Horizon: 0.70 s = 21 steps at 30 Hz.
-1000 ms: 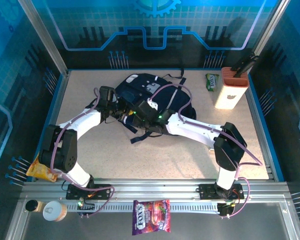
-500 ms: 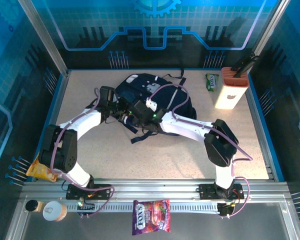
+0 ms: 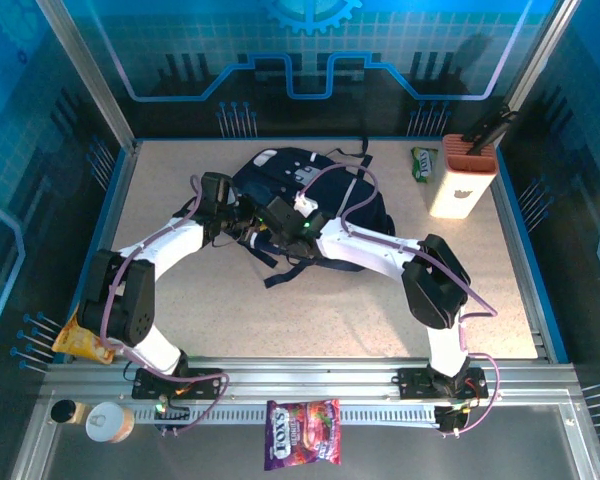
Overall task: Pack the student bag
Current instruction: Zip the student bag at the top-center of the table.
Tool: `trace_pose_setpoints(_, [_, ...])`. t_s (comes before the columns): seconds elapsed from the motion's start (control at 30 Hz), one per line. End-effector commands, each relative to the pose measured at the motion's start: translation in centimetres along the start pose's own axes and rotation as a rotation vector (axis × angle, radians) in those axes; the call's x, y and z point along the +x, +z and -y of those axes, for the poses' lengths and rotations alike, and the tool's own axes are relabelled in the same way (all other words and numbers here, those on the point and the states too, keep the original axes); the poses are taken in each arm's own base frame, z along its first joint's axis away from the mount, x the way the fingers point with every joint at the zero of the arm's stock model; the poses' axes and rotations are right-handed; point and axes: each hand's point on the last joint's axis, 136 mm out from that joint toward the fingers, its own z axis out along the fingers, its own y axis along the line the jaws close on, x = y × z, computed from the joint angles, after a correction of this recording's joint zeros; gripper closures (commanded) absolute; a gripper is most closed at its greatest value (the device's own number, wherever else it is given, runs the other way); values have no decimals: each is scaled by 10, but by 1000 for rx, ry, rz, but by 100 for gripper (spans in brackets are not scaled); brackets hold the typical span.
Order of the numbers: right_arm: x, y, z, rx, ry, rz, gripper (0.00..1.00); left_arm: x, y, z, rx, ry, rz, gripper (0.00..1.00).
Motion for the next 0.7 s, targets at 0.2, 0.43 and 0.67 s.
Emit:
trace_pose_setpoints(0.2, [-20,-10,27,29,-74,39,93,20,-9,24,72,66,-72,100])
trace_pose_setpoints(0.43, [-16,-12,29,-7,-154,-5,95,17,-8,24,72,63,-66,100])
trace_pose_setpoints(0.67, [-8,-18,50,-23,-263,4,94,2,-13,21,76,55,-37,100])
